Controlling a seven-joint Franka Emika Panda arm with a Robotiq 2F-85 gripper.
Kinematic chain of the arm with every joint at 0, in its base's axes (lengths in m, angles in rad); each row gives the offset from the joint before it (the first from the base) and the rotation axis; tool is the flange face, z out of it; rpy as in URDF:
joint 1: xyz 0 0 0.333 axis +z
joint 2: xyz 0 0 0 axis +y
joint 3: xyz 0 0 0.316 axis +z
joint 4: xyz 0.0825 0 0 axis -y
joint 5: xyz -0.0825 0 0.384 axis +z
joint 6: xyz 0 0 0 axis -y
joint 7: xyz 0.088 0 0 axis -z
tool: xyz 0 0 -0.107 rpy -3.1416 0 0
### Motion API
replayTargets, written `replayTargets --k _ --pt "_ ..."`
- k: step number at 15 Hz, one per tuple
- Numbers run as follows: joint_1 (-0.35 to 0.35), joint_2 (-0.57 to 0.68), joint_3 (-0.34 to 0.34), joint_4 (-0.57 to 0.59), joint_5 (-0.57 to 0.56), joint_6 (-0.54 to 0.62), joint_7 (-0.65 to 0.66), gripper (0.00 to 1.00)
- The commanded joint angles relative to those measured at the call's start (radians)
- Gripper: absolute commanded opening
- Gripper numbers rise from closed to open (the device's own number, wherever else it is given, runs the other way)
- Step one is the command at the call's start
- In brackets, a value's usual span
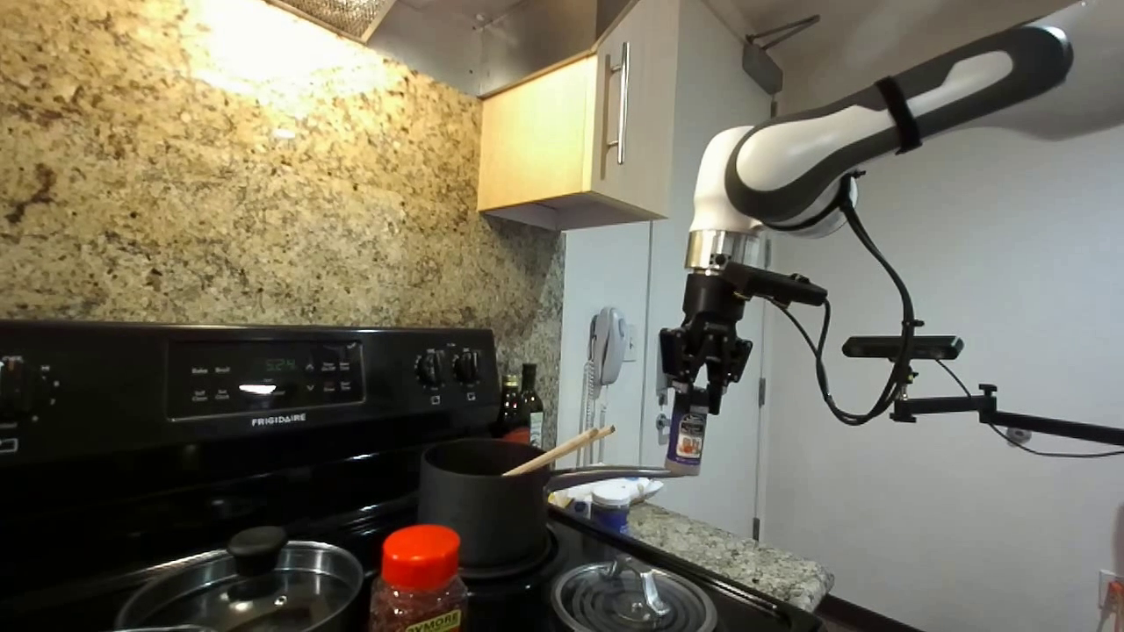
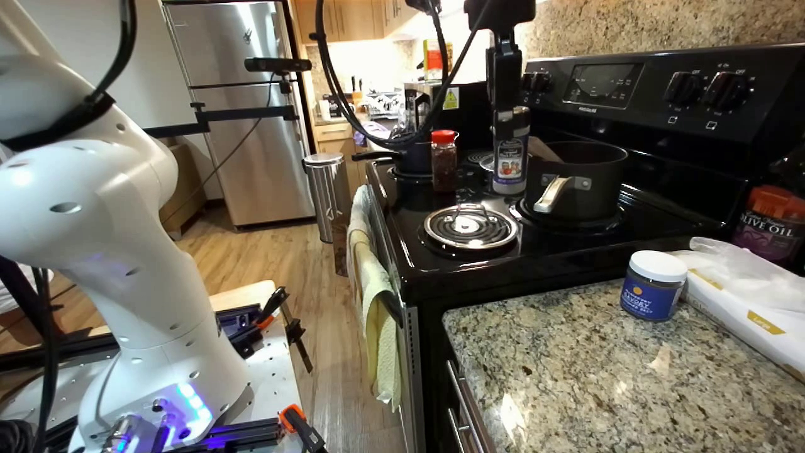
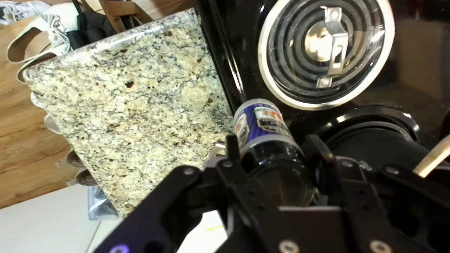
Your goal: Pick up the salt shaker on the stove and place it on the counter-top.
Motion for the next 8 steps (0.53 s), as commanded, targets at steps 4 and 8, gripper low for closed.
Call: replayTargets --k 4,8 --pt "-0.085 0.046 -0.048 0.041 -0.065 -0.034 -0.074 0.24" --pt "-0.095 0.089 -0.086 0.022 -0.051 0.003 -0.159 0.24"
